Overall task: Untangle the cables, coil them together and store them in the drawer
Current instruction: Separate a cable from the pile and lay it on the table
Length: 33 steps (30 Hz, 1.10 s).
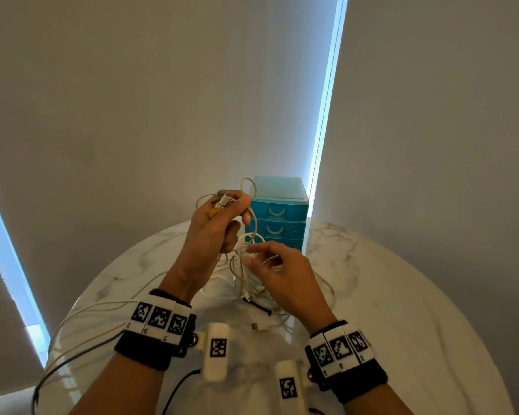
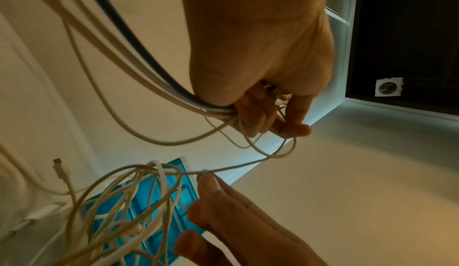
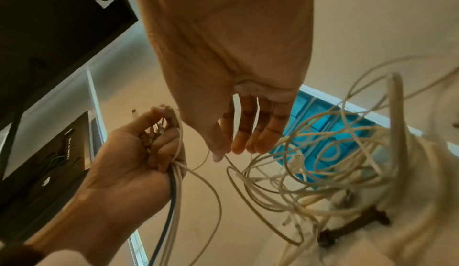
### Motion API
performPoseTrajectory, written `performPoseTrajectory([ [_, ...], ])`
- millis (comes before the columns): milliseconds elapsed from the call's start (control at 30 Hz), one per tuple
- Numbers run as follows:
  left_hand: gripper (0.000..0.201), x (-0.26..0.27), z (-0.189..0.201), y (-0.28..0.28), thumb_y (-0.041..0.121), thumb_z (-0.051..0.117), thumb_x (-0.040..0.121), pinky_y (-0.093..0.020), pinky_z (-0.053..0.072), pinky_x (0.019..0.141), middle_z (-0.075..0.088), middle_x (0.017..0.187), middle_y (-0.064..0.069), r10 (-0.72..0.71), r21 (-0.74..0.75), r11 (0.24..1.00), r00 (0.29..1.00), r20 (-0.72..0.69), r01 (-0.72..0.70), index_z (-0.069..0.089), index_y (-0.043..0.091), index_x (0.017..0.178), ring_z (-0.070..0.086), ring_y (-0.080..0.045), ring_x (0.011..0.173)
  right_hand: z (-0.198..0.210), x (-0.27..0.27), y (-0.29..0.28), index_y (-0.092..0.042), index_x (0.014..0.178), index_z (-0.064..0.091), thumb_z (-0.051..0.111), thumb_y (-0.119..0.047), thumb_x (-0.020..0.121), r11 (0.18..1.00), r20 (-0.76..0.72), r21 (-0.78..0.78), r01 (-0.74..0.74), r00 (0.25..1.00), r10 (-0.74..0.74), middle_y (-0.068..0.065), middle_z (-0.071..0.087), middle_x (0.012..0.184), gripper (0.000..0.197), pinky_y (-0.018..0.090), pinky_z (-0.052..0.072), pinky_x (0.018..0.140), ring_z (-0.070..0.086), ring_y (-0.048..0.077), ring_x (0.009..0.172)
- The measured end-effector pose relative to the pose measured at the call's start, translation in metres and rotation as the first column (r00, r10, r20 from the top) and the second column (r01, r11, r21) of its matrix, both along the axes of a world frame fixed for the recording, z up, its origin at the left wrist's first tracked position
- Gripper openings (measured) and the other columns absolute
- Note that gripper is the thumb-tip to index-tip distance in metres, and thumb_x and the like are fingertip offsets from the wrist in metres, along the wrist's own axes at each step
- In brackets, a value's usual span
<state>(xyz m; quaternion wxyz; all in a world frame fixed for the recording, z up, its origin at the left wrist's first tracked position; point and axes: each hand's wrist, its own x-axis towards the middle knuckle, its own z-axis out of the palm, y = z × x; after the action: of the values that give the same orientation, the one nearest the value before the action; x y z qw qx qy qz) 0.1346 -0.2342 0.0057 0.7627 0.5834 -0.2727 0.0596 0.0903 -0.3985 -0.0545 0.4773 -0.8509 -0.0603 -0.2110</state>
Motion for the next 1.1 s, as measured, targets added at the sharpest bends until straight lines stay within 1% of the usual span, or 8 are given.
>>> performPoseTrajectory([
  [133,0.012,-0.003,0.002,0.000,0.026,0.060,0.107,-0.034,0.016,0.050,0.061,0.082,-0.002,-0.050,0.001,0.999,0.999,-0.018,0.050,0.067,0.018,0.112,0.025,-0.013,0.052,-0.004,0.002,-0.003,-0.034,0.115,0.079,0.074,-0.042,0.099,0.999,-0.007,0.052,0.001,1.000,-0.001,-0.017,0.076,0.101,0.018,0.008,0.054,0.075,0.066,-0.008,0.094],
  [333,0.013,-0.004,0.003,0.000,0.026,0.059,0.108,-0.031,0.018,0.049,0.063,0.083,-0.002,-0.051,0.055,0.997,0.999,-0.014,0.052,0.068,0.019,0.112,0.027,-0.012,0.051,-0.006,0.004,0.004,-0.036,0.106,0.077,0.075,-0.040,0.099,0.991,-0.029,0.127,-0.035,0.999,0.039,-0.011,0.077,0.098,0.009,0.028,0.066,0.074,0.076,0.009,0.084],
  [467,0.024,0.000,0.000,0.004,0.028,0.061,0.108,-0.025,0.022,0.044,0.063,0.081,-0.003,-0.007,0.118,0.993,1.000,-0.029,0.011,0.070,0.011,0.122,0.029,-0.010,0.048,-0.002,0.004,0.002,-0.027,0.104,0.074,0.075,-0.033,0.100,0.949,0.029,0.313,0.041,0.998,-0.053,-0.006,0.077,0.097,0.008,0.039,0.067,0.069,0.079,0.016,0.077],
  [567,0.028,0.003,-0.002,0.008,0.047,0.073,0.096,-0.022,0.033,0.045,0.067,0.075,0.003,0.105,0.296,0.951,0.994,-0.028,-0.092,0.077,0.023,0.111,0.043,-0.010,0.052,0.006,0.003,-0.004,-0.021,0.105,0.070,0.071,-0.029,0.103,0.875,0.059,0.476,0.093,0.989,-0.138,-0.002,0.079,0.097,0.008,0.041,0.068,0.072,0.080,0.017,0.079],
  [700,0.027,0.011,-0.016,0.004,0.047,0.089,0.082,-0.029,0.059,0.078,0.081,0.087,0.009,0.017,0.639,0.769,1.000,-0.001,-0.012,0.084,0.024,0.096,0.075,-0.002,0.080,0.012,0.000,-0.009,-0.017,0.106,0.070,0.067,-0.024,0.105,0.820,0.060,0.567,0.084,0.988,-0.143,0.000,0.080,0.099,0.008,0.047,0.068,0.082,0.081,0.017,0.086],
  [800,0.025,0.014,-0.026,-0.004,0.044,0.091,0.080,-0.033,0.060,0.095,0.083,0.095,0.010,-0.002,0.713,0.701,0.999,-0.032,0.024,0.085,0.030,0.100,0.077,-0.006,0.092,0.013,0.001,-0.010,-0.019,0.107,0.070,0.066,-0.025,0.106,0.829,0.052,0.552,0.089,0.989,-0.141,0.001,0.080,0.102,0.008,0.052,0.066,0.087,0.082,0.019,0.089],
  [1000,0.025,0.027,-0.038,-0.007,0.047,0.090,0.079,-0.028,0.043,0.061,0.070,0.062,0.016,0.219,0.773,0.597,0.970,0.103,-0.216,0.074,0.034,0.065,0.061,0.003,0.059,0.018,-0.001,-0.009,-0.022,0.104,0.067,0.066,-0.028,0.105,0.883,0.115,0.465,0.063,0.985,-0.131,-0.001,0.080,0.105,0.006,0.052,0.064,0.094,0.077,0.015,0.103],
  [1100,0.035,0.034,-0.042,-0.005,0.048,0.084,0.084,-0.030,0.042,0.058,0.066,0.060,0.005,0.376,0.764,0.547,0.916,0.142,-0.343,0.071,0.021,0.066,0.061,-0.008,0.062,0.031,-0.005,-0.013,-0.006,0.109,0.060,0.058,-0.016,0.109,0.803,0.155,0.595,0.012,0.979,-0.130,0.011,0.078,0.103,0.010,0.051,0.065,0.092,0.080,0.023,0.099],
])
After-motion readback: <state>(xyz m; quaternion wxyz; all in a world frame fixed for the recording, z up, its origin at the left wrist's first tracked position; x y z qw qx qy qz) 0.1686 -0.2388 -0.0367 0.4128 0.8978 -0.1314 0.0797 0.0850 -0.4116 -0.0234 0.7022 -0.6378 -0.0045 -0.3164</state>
